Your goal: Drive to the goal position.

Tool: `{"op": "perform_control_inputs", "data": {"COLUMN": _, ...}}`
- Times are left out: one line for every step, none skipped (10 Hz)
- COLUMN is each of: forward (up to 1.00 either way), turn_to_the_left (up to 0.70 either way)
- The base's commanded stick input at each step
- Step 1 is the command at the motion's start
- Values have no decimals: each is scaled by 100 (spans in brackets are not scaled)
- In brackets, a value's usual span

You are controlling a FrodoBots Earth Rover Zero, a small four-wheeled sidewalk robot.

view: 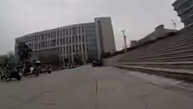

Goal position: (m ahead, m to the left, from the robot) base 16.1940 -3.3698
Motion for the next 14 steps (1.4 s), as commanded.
{"op": "perform_control_inputs", "data": {"forward": 70, "turn_to_the_left": -1}}
{"op": "perform_control_inputs", "data": {"forward": 70, "turn_to_the_left": -1}}
{"op": "perform_control_inputs", "data": {"forward": 70, "turn_to_the_left": -1}}
{"op": "perform_control_inputs", "data": {"forward": 70, "turn_to_the_left": -1}}
{"op": "perform_control_inputs", "data": {"forward": 70, "turn_to_the_left": -1}}
{"op": "perform_control_inputs", "data": {"forward": 70, "turn_to_the_left": -1}}
{"op": "perform_control_inputs", "data": {"forward": 70, "turn_to_the_left": -1}}
{"op": "perform_control_inputs", "data": {"forward": 70, "turn_to_the_left": -1}}
{"op": "perform_control_inputs", "data": {"forward": 70, "turn_to_the_left": -1}}
{"op": "perform_control_inputs", "data": {"forward": 70, "turn_to_the_left": 11}}
{"op": "perform_control_inputs", "data": {"forward": 70, "turn_to_the_left": 34}}
{"op": "perform_control_inputs", "data": {"forward": 70, "turn_to_the_left": 34}}
{"op": "perform_control_inputs", "data": {"forward": 70, "turn_to_the_left": 34}}
{"op": "perform_control_inputs", "data": {"forward": 70, "turn_to_the_left": 34}}
